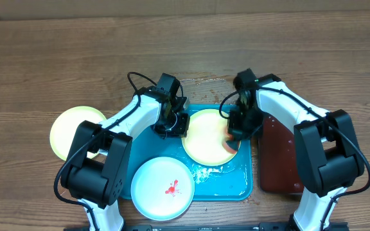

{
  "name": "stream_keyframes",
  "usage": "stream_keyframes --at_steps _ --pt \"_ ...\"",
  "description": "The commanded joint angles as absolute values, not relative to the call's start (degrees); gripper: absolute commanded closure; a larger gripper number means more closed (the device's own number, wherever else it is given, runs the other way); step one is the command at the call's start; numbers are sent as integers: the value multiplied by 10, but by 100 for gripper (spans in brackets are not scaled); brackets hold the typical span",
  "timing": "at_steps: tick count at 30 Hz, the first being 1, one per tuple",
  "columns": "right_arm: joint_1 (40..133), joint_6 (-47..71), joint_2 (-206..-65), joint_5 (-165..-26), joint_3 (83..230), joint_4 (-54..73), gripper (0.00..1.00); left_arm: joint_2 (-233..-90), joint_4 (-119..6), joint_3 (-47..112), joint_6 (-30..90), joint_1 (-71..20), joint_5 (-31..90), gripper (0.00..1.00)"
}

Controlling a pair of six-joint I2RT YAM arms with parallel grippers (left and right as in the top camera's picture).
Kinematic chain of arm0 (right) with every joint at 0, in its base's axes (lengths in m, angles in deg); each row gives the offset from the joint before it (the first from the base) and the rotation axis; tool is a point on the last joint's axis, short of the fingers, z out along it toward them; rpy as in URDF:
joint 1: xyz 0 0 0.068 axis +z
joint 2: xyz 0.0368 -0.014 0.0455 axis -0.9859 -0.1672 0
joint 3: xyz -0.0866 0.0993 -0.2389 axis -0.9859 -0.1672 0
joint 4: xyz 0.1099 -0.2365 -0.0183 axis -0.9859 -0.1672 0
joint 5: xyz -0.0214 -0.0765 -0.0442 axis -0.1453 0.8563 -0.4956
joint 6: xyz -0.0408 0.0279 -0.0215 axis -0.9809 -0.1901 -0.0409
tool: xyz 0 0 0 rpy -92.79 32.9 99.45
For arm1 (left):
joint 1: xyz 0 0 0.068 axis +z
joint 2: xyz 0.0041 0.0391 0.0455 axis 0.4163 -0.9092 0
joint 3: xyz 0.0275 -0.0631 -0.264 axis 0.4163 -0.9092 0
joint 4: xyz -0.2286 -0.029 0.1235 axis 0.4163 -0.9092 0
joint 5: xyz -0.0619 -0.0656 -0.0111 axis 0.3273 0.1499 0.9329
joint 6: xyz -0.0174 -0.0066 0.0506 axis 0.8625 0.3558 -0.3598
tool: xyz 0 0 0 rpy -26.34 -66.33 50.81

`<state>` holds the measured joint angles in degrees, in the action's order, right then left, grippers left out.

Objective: Clean dirty plates on tray and stack at the side
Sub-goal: 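Scrub the yellow plate with the sponge while the left gripper holds it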

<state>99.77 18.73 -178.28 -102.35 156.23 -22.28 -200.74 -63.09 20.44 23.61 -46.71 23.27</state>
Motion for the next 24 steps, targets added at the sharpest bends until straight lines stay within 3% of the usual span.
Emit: stream_keyframes --at_steps 1,10,24 --pt "1001 97 -1794 -1048 1552 -256 96 -2017 -633 199 240 -463 181 96" --pt "1044 56 -1796 -1207 1551 -180 96 -2017 -634 199 240 -463 182 96" --pt "1040 197 -1875 -1160 1551 7 96 -2017 -641 199 240 -463 182 96"
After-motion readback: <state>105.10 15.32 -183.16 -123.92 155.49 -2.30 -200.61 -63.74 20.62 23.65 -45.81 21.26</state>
